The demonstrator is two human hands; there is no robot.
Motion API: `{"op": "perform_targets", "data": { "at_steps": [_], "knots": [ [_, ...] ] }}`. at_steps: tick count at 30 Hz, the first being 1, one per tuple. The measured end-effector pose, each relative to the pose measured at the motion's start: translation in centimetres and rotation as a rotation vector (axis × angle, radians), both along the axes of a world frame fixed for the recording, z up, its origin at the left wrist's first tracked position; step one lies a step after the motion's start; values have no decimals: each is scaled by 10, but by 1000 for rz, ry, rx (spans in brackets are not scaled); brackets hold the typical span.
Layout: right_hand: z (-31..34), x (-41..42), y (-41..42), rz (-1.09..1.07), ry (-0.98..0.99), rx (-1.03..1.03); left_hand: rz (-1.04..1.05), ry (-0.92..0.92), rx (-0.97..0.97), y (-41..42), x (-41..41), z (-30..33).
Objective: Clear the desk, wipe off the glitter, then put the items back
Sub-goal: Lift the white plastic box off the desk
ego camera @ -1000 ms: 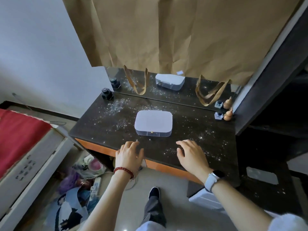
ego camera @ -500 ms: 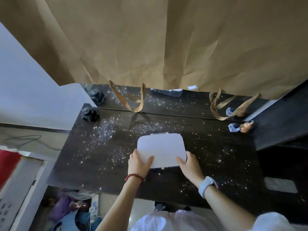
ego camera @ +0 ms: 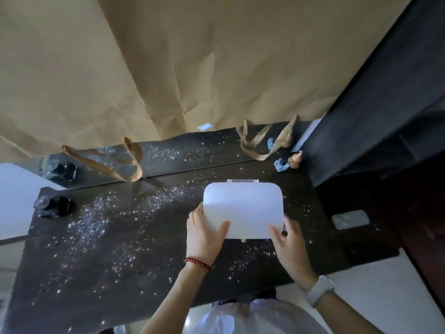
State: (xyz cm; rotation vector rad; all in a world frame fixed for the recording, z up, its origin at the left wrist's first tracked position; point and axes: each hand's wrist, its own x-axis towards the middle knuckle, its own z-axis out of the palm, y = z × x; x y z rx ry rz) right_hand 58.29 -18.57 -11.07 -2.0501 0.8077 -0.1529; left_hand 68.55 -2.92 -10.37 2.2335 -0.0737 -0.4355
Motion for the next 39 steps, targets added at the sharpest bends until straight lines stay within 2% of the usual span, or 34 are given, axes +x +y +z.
{"op": "perform_targets", "data": {
  "at_steps": [7, 12, 16, 21, 26, 31, 39],
  "knots": [
    [-5, -87, -85, -279, -36, 59, -225, -6, -40, -111, -55, 6],
    [-6, -137, -165, -314, -81, 93, -280, -36, -42, -190, -108, 6],
    [5, -156, -240, -245, -145, 110, -246, -73, -101, -256, -138, 15],
    [10, -128, -325, -185, -206, 42, -167, -130, -130, -331, -122, 35],
    [15, -72, -368, -165, -238, -3, -87, -130, -80, -373, -90, 38],
    [7, -52, -384, -142, -179, 20, -85, -102, -14, -391, -74, 26],
    [10, -39, -389, -90, -166, -116, -45, -77, -112, -413, -71, 23]
  ]
}}
